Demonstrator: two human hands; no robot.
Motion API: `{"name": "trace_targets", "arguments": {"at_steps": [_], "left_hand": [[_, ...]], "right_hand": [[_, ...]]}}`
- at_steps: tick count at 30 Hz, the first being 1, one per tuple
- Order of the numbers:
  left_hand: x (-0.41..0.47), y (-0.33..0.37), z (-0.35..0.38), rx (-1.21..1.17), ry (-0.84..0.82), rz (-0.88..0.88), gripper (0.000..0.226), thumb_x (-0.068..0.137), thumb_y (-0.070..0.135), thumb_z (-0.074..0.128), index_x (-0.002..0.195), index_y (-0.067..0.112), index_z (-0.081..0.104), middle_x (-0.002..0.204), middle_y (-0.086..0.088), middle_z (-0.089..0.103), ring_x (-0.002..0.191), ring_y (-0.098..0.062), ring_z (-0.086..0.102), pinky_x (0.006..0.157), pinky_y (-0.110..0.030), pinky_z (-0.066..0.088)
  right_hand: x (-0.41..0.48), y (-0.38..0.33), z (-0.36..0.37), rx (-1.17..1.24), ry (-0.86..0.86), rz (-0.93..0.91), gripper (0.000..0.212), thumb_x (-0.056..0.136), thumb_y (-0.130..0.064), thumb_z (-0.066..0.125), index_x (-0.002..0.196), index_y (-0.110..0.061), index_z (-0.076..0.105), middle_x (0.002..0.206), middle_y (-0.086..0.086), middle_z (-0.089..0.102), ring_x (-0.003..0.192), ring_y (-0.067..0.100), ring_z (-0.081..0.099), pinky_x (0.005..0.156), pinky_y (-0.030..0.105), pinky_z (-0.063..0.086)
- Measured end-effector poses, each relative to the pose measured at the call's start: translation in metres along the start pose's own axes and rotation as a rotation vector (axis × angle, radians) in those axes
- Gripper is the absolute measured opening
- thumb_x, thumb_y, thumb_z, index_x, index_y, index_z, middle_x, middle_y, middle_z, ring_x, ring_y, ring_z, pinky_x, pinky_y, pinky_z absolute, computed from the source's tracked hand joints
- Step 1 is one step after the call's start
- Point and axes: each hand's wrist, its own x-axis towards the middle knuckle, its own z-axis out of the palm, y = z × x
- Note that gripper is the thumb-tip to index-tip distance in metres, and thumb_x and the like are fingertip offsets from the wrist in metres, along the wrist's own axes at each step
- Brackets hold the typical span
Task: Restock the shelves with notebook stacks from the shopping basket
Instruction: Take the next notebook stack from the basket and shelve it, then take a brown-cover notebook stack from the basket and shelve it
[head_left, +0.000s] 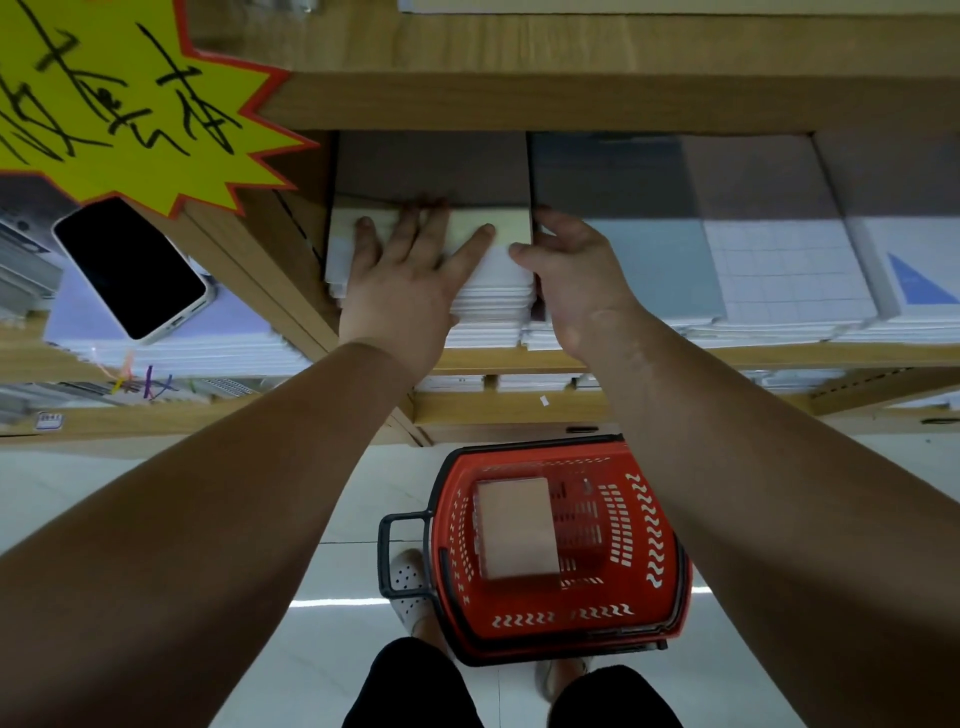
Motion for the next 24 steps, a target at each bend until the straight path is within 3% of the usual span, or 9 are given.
{"name": "trace_targets", "arguments": {"at_steps": [3, 6, 8, 11, 14, 15, 17, 20, 24], "left_hand": [[0.000, 0.002, 0.000, -0.005, -0.004, -0.005, 0.090, 0.101, 0.044, 0.057, 0.162, 0.038, -0.010, 0.173, -0.009, -0.001, 0.159, -0.032, 0.002, 0.125, -0.060, 0.010], [0.000, 0.002, -0.002, -0.022, -0.002, -0.014, 0.091, 0.099, 0.044, 0.058, 0.162, 0.039, -0.007, 0.173, -0.009, 0.001, 0.159, -0.032, 0.004, 0.124, -0.060, 0.010], [-0.001, 0.004, -0.005, -0.028, -0.015, -0.024, 0.092, 0.098, 0.044, 0.060, 0.162, 0.039, -0.007, 0.172, -0.009, 0.002, 0.159, -0.032, 0.005, 0.125, -0.061, 0.010], [-0.012, 0.011, -0.014, -0.048, -0.003, -0.047, 0.094, 0.093, 0.046, 0.065, 0.163, 0.035, 0.003, 0.171, -0.014, 0.010, 0.157, -0.036, 0.011, 0.125, -0.060, 0.012], [-0.047, 0.031, -0.015, -0.130, 0.133, -0.027, 0.081, 0.087, 0.041, 0.071, 0.157, 0.025, 0.033, 0.156, -0.019, 0.037, 0.143, -0.043, 0.035, 0.116, -0.060, 0.031], [-0.062, 0.040, -0.009, -0.174, 0.192, -0.017, 0.074, 0.084, 0.037, 0.073, 0.151, 0.021, 0.045, 0.147, -0.020, 0.047, 0.134, -0.044, 0.045, 0.108, -0.060, 0.039], [-0.092, 0.065, 0.010, -0.283, 0.257, -0.025, 0.061, 0.080, 0.029, 0.076, 0.137, 0.015, 0.059, 0.128, -0.020, 0.058, 0.114, -0.044, 0.056, 0.094, -0.058, 0.049], [-0.127, 0.106, 0.047, -0.477, 0.100, -0.104, 0.048, 0.081, 0.026, 0.076, 0.127, 0.013, 0.066, 0.117, -0.016, 0.063, 0.106, -0.041, 0.061, 0.088, -0.052, 0.053], [-0.146, 0.147, 0.110, -0.671, -0.281, -0.244, 0.047, 0.088, 0.036, 0.070, 0.132, 0.022, 0.060, 0.127, -0.008, 0.060, 0.115, -0.033, 0.059, 0.094, -0.047, 0.054]], "right_hand": [[0.004, 0.000, -0.003, -0.083, -0.018, -0.045, 0.040, 0.096, -0.001, 0.066, 0.131, -0.019, 0.062, 0.121, 0.007, 0.073, 0.106, 0.025, 0.072, 0.083, 0.039, 0.058], [-0.001, -0.005, -0.001, -0.285, -0.034, -0.107, 0.047, 0.099, -0.011, 0.064, 0.143, -0.021, 0.054, 0.129, 0.005, 0.070, 0.115, 0.025, 0.068, 0.098, 0.049, 0.057], [-0.009, -0.008, 0.001, -0.408, -0.038, -0.157, 0.044, 0.102, -0.016, 0.061, 0.145, -0.020, 0.054, 0.132, 0.005, 0.069, 0.118, 0.023, 0.066, 0.104, 0.048, 0.054], [-0.027, -0.007, -0.006, -0.418, -0.033, -0.226, 0.040, 0.104, -0.019, 0.059, 0.143, -0.019, 0.056, 0.129, -0.001, 0.070, 0.116, 0.014, 0.065, 0.106, 0.038, 0.053], [-0.060, 0.011, -0.034, -0.352, 0.034, -0.284, 0.031, 0.104, -0.018, 0.059, 0.134, -0.024, 0.061, 0.113, -0.014, 0.068, 0.096, -0.009, 0.063, 0.089, 0.007, 0.048], [-0.071, 0.023, -0.047, -0.357, 0.075, -0.305, 0.029, 0.103, -0.018, 0.060, 0.132, -0.019, 0.064, 0.114, -0.012, 0.069, 0.097, -0.009, 0.062, 0.086, 0.003, 0.046], [-0.086, 0.057, -0.075, -0.381, 0.131, -0.330, 0.026, 0.102, -0.017, 0.063, 0.126, -0.011, 0.069, 0.116, -0.002, 0.071, 0.099, 0.002, 0.065, 0.085, 0.010, 0.048], [-0.098, 0.116, -0.118, -0.456, 0.140, -0.223, 0.019, 0.101, -0.018, 0.063, 0.116, -0.011, 0.073, 0.112, 0.000, 0.072, 0.096, 0.005, 0.065, 0.083, 0.016, 0.048], [-0.099, 0.193, -0.157, -0.547, 0.131, -0.009, 0.023, 0.099, -0.020, 0.067, 0.122, -0.017, 0.072, 0.114, -0.001, 0.073, 0.093, 0.006, 0.066, 0.091, 0.032, 0.056]]}}
